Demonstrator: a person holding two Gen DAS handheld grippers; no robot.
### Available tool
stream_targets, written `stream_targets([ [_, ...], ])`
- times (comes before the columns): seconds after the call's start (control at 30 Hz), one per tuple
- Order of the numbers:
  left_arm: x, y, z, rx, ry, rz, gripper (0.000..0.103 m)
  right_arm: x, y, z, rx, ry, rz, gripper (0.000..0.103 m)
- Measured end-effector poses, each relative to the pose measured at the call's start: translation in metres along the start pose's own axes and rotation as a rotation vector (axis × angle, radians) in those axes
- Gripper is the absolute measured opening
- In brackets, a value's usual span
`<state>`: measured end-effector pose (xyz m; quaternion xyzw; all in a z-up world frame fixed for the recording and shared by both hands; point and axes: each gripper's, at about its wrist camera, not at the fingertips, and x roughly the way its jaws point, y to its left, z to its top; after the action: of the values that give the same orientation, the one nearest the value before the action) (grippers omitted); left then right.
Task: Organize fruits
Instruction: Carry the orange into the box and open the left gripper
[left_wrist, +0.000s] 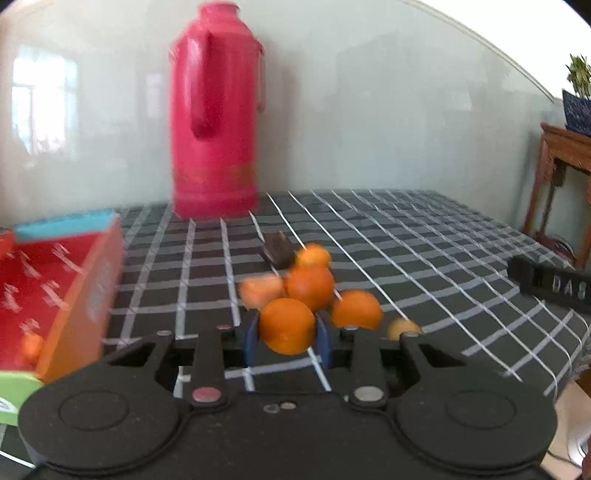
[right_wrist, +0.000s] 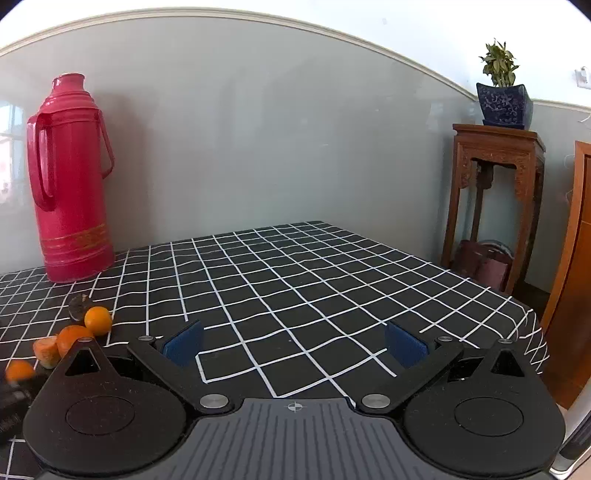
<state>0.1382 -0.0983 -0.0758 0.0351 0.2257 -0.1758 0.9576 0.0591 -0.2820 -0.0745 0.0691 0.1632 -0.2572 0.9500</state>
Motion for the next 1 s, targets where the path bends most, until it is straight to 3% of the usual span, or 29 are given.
stream_targets([
  [0.17,-0.018,0.030,0.009,-0.070,-0.075,0.118,0.023,-0.001,0.005,0.000,0.000,0.002,0.022,0.103],
  [0.33,-0.033,0.070,0.015,-0.146,-0.106,0.297,0.023,-0.003,0.014,-0.001,-0.010,0.007,0.058,0.103],
  [0.57,-0.041,0.135,0.011,-0.307,-0.027,0.484,0.023,-0.006,0.031,-0.003,-0.026,0.015,0.110,0.103],
  [0.83,-0.050,0.171,0.004,-0.361,0.038,0.570,0.025,-0.009,0.049,-0.006,-0.062,0.015,0.157,0.103],
  [0.93,-0.054,0.172,0.004,-0.361,0.035,0.589,0.043,-0.009,0.055,-0.008,-0.078,0.020,0.173,0.103],
  [0.97,-0.056,0.172,0.005,-0.366,0.024,0.584,0.057,-0.010,0.056,-0.009,-0.080,0.022,0.179,0.103],
  [1.0,-0.058,0.172,0.005,-0.377,0.010,0.566,0.065,-0.010,0.056,-0.009,-0.080,0.024,0.190,0.103],
])
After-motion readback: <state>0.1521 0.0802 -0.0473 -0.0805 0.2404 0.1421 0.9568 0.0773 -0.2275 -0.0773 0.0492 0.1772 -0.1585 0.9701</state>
